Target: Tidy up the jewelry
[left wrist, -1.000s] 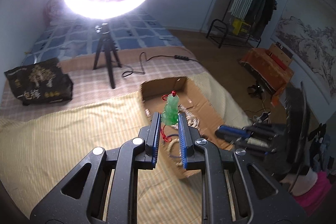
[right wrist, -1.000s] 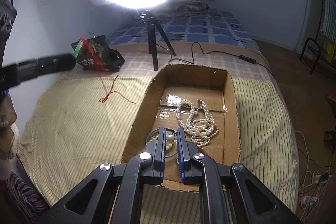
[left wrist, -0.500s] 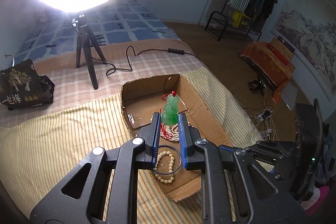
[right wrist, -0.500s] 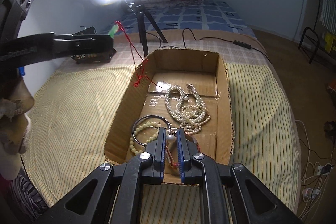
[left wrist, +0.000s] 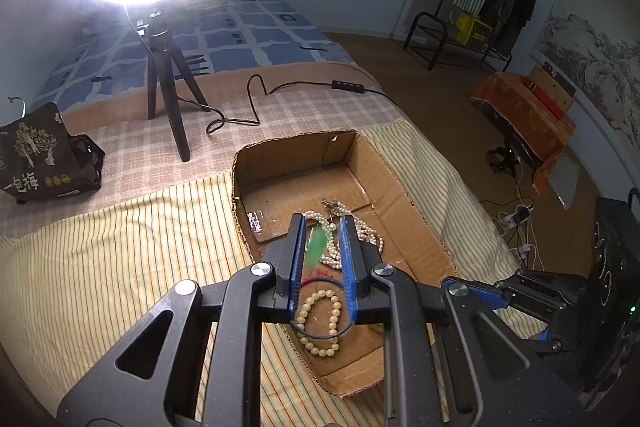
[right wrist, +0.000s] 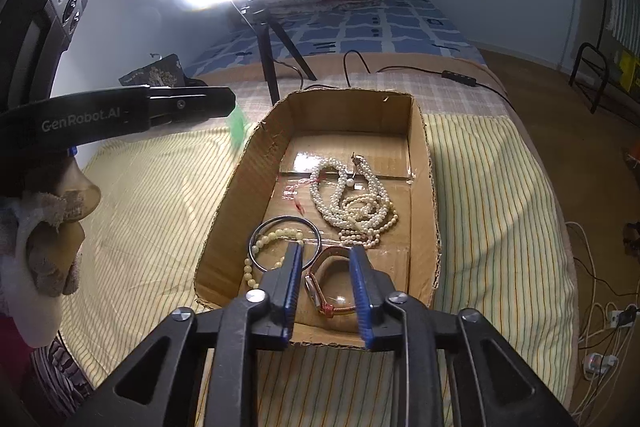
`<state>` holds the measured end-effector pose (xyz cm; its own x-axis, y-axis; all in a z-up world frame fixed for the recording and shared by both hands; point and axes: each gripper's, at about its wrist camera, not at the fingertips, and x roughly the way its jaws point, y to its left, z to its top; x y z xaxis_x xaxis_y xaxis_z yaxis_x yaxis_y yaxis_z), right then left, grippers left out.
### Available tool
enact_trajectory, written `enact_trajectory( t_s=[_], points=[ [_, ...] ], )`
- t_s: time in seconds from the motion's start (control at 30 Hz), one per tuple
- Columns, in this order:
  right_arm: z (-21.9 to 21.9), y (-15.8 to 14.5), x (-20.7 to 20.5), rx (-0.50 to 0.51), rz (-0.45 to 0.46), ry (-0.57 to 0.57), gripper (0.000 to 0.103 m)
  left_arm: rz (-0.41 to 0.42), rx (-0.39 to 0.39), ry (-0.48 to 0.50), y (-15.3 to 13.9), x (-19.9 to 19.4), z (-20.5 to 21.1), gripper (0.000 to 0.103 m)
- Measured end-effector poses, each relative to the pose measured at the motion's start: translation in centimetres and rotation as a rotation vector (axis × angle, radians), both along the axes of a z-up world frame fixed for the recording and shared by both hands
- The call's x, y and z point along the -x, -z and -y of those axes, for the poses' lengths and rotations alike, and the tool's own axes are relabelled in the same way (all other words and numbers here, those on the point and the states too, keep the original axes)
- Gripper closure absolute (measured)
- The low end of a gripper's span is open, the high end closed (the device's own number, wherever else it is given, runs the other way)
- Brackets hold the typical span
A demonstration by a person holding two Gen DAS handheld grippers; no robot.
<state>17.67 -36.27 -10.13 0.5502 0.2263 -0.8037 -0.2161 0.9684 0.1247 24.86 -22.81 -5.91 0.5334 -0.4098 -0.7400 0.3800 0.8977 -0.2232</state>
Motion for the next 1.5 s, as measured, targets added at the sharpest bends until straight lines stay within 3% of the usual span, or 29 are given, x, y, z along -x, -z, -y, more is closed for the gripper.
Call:
enact_trajectory(
  t_s=[0.1,0.2,0.33,0.43,0.57,0.73,1.5],
  points=[
    [-0.4,-0.1,0.1,0.006,0.005,-0.01,0.068,0.005,-0.009,-0.006,0.0,0.0,-0.1,0.083],
    [-0.8,-0.2,0.2,0.031,0.018,-0.016,0.039,0.013,-0.011,-0.009,-0.1,0.2,-0.1,0.059],
    [-1.1,-0.3,0.4,0.057,0.032,-0.018,0.032,0.024,-0.013,-0.016,-0.4,0.3,-0.3,0.059],
    [-1.1,-0.3,0.5,0.072,0.036,-0.003,0.019,0.03,-0.012,-0.024,-0.5,0.3,-0.5,0.049],
    [-1.0,-0.6,0.5,0.082,0.045,0.014,0.017,0.039,-0.012,-0.03,-0.7,0.5,-0.8,0.047],
    [-1.2,-1.1,0.7,0.127,0.058,0.062,0.004,0.056,-0.021,-0.035,-1.1,1.1,-1.1,0.042],
    [-3.3,-4.6,2.6,0.25,0.136,0.152,0.0,0.145,-0.043,-0.078,-4.3,4.8,-5.1,0.04]
  ],
)
